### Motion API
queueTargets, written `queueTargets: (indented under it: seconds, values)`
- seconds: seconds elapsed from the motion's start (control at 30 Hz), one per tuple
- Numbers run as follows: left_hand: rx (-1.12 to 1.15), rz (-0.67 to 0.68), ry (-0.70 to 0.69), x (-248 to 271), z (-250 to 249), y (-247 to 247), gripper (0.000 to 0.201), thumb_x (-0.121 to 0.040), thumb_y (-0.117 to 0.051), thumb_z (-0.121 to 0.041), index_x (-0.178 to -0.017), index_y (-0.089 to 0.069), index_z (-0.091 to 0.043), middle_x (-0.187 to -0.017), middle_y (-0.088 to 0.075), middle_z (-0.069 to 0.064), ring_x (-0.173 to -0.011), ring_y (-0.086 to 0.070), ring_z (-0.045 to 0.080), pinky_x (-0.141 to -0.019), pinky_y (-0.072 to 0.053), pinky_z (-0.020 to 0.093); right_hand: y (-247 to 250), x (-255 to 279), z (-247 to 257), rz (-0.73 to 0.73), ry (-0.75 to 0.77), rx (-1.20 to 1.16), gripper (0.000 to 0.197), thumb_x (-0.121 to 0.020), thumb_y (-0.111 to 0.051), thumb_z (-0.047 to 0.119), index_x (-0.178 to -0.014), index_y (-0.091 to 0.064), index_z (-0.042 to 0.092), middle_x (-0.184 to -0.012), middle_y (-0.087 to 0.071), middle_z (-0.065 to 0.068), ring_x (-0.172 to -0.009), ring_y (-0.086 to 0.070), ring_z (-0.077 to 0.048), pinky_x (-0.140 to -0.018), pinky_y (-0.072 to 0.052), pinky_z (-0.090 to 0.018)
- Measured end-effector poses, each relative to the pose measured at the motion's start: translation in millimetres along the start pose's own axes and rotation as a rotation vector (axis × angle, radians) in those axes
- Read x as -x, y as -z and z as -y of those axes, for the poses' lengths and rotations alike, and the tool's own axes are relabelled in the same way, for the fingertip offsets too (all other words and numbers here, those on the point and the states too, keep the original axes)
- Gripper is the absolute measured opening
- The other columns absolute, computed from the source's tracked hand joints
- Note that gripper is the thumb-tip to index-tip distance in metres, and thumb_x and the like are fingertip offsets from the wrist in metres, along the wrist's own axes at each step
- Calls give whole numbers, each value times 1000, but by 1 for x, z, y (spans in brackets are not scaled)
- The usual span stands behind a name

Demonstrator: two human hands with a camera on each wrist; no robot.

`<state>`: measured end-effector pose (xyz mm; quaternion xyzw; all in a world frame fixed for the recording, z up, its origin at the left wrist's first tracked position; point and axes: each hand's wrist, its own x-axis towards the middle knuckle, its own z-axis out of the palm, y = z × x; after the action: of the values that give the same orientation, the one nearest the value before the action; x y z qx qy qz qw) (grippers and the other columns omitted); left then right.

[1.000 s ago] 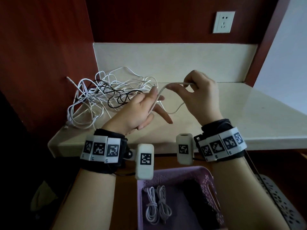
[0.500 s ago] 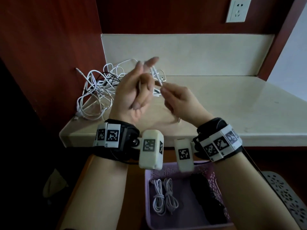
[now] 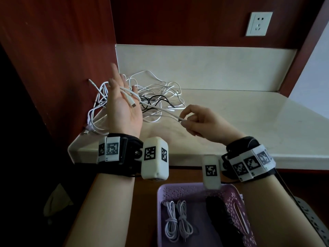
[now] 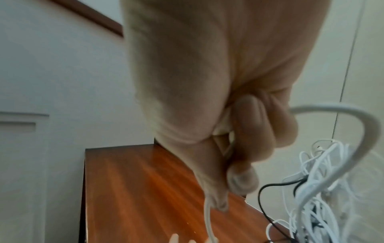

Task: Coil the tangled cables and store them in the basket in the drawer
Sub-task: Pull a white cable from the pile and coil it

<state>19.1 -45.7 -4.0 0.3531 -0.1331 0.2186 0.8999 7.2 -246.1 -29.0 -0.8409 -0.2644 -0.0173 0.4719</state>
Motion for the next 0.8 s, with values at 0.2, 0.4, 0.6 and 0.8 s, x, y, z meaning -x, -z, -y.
queueTargets:
  seconds: [0.2, 0.4, 0.6, 0.8]
  values:
    - [-511, -126, -68, 0, 8, 4, 36, -103, -39, -13, -135, -47, -25, -98, -62, -20, -65, -57, -7, -69, -44, 25, 1, 5, 13, 103, 51, -57, 12, -82, -68, 2, -91, -74, 9, -53, -56, 4, -50, -40, -6, -48, -33, -16]
    - [-924, 363, -110, 16, 32, -6, 44, -102, -26, -38, -146, -22, -44, -161, 0, 2, -142, -29, 25, -99, -48, 46, 11, 14, 30, 115, 138, -78, 8, -81, -68, 8, -81, -73, 14, -77, -73, -2, -74, -57, -12, -66, -44, -21]
    - [-1198, 518, 47, 24, 30, -9, 31, -105, -27, -29, -124, -42, -9, -94, -72, 4, -35, -51, 16, -42, -40, 22, 15, 9, 27, -296, 212, -169, 14, -86, -63, 1, -88, -69, 14, -60, -63, 19, -58, -54, 5, -59, -41, -8]
    - [-989, 638, 292, 35, 17, -18, 53, -103, -19, -42, -121, -49, -2, -47, -55, 11, -26, -23, 12, -31, -15, 19, 13, -2, 21, -660, 176, -155, 25, -72, -81, 17, -66, -57, 20, -48, -45, 10, -44, -34, -3, -46, -29, -15]
